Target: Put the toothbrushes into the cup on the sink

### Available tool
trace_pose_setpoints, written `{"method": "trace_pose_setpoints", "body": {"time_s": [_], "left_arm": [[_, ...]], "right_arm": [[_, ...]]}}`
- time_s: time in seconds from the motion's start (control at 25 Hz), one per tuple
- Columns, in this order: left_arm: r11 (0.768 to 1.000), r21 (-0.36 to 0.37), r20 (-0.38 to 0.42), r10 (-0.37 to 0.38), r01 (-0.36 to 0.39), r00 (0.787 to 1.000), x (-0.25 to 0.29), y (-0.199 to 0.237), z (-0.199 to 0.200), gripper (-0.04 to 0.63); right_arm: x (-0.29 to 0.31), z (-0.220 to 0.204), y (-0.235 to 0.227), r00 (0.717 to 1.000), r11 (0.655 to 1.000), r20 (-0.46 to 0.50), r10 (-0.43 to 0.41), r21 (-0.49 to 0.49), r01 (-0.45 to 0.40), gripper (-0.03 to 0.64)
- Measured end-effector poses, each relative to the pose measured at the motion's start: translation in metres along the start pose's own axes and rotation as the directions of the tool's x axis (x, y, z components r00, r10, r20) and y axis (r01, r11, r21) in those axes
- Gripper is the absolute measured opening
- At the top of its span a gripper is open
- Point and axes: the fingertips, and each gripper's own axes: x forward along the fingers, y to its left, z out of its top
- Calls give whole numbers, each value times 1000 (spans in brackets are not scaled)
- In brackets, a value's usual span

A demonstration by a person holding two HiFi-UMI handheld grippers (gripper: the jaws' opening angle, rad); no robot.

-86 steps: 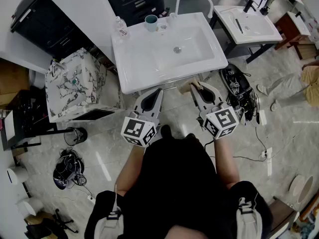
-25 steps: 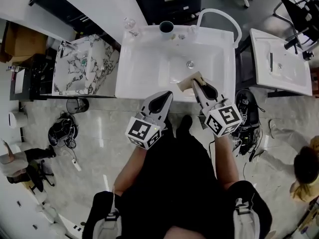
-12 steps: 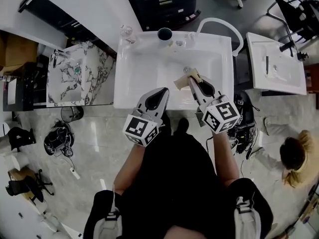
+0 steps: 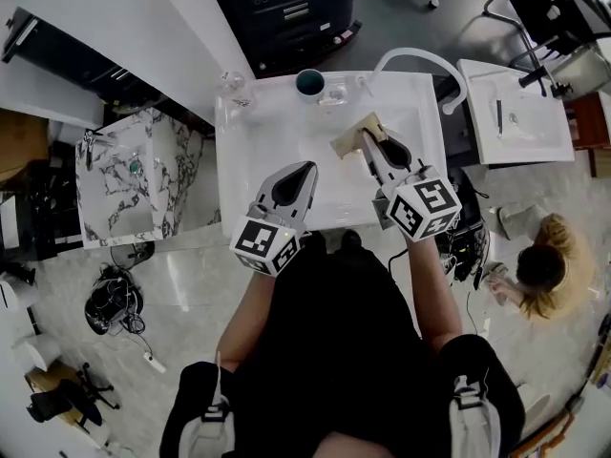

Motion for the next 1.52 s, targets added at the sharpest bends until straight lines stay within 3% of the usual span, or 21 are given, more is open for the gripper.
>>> {"method": "trace_pose_setpoints", "body": {"time_s": [0.32,0.52,0.88,1.52], "left_arm": [[997,15,-43,-81,82,996,0,33,3,14],[996,3,-52,-90,90,995,-1,44,4,14],[998,-4,-54,-63,63,997,11,59,3,14],[999,-51,-85,-3,-1,996,46,82,0,14]], "right_arm": [[35,10,-2,994,995,27,-103,18,103,55],[52,15,0,994,994,31,-110,13,109,55],[89,24,-19,993,995,61,-97,12,97,55],[166,23,-61,999,998,21,-37,49,36,55]]}}
